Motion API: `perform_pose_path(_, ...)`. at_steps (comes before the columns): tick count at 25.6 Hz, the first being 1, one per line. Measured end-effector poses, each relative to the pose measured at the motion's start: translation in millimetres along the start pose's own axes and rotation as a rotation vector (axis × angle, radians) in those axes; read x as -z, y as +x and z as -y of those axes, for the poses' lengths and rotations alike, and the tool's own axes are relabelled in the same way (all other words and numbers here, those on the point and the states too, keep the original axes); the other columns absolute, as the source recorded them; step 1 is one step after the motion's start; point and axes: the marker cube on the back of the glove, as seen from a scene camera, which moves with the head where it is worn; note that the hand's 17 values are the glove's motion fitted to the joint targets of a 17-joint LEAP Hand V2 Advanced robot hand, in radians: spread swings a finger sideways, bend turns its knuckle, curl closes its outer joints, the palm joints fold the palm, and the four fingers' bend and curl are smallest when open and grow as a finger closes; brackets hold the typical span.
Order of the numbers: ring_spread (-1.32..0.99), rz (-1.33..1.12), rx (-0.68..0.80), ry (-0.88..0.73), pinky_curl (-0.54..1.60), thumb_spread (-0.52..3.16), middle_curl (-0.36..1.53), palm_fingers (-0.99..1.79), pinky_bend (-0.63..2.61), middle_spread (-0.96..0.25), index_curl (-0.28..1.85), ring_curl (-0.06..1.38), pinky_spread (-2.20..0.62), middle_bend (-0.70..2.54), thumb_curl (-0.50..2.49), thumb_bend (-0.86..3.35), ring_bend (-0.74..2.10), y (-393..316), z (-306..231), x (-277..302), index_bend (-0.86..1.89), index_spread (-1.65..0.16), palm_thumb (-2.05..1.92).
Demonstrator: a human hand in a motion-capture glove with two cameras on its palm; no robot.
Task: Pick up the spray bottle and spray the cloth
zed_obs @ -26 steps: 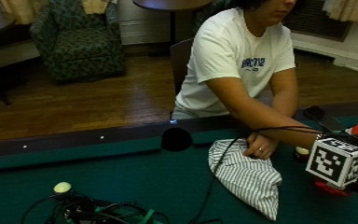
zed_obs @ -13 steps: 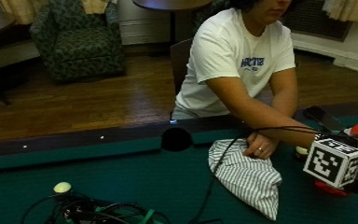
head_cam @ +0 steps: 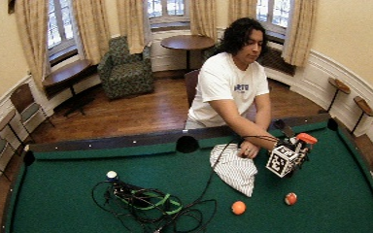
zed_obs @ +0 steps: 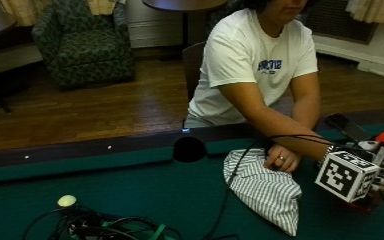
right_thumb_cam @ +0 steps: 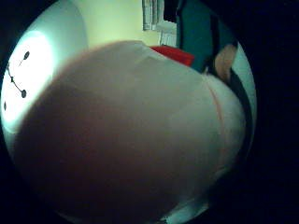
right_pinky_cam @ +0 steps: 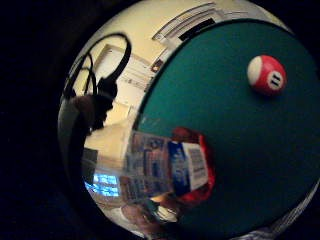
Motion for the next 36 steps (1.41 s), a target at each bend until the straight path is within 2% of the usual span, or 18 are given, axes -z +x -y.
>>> perform_pose_path(5,-0.15,-0.072,-0.037,-0.038,0.39,0.81,0.48,0.73,0.28,-0.17,0.53,0.45,-0.03,0.44,0.69,-0.11,0.59,8,-22,7,0.12,-0.32,0.60)
perform_pose_path(10,-0.13,-0.238,-0.019,0.063,0.40,0.86,0.42,0.42,0.38,-0.15,0.47,0.42,0.09,0.27,0.60,-0.09,0.47,11,-45,35,0.08,-0.37,0.47)
perform_pose_path(13,-0.12,-0.325,0.029,0.143,0.38,0.88,0.40,0.40,0.35,-0.15,0.42,0.38,0.14,0.25,0.56,-0.07,0.44,2,-62,58,0.09,-0.38,0.43)
perform_pose_path(15,-0.12,-0.352,0.045,0.141,0.36,0.89,0.39,0.39,0.33,-0.14,0.40,0.37,0.16,0.24,0.54,-0.06,0.45,-3,-75,75,0.10,-0.38,0.41)
perform_pose_path(21,-0.12,-0.492,0.057,-0.021,0.33,0.92,0.40,0.29,0.20,-0.14,0.37,0.35,0.20,0.28,0.49,-0.04,0.39,-6,-119,109,0.15,-0.39,0.39)
perform_pose_path(29,-0.13,-0.774,0.193,-0.206,0.30,0.95,0.38,0.32,0.16,-0.14,0.35,0.32,0.22,0.27,0.43,-0.04,0.36,-43,-191,143,0.16,-0.40,0.34)
perform_pose_path(36,-0.13,-1.052,0.324,-0.286,0.31,0.96,0.37,0.28,0.20,-0.13,0.35,0.31,0.21,0.22,0.40,-0.03,0.29,-74,-233,156,0.17,-0.41,0.35)
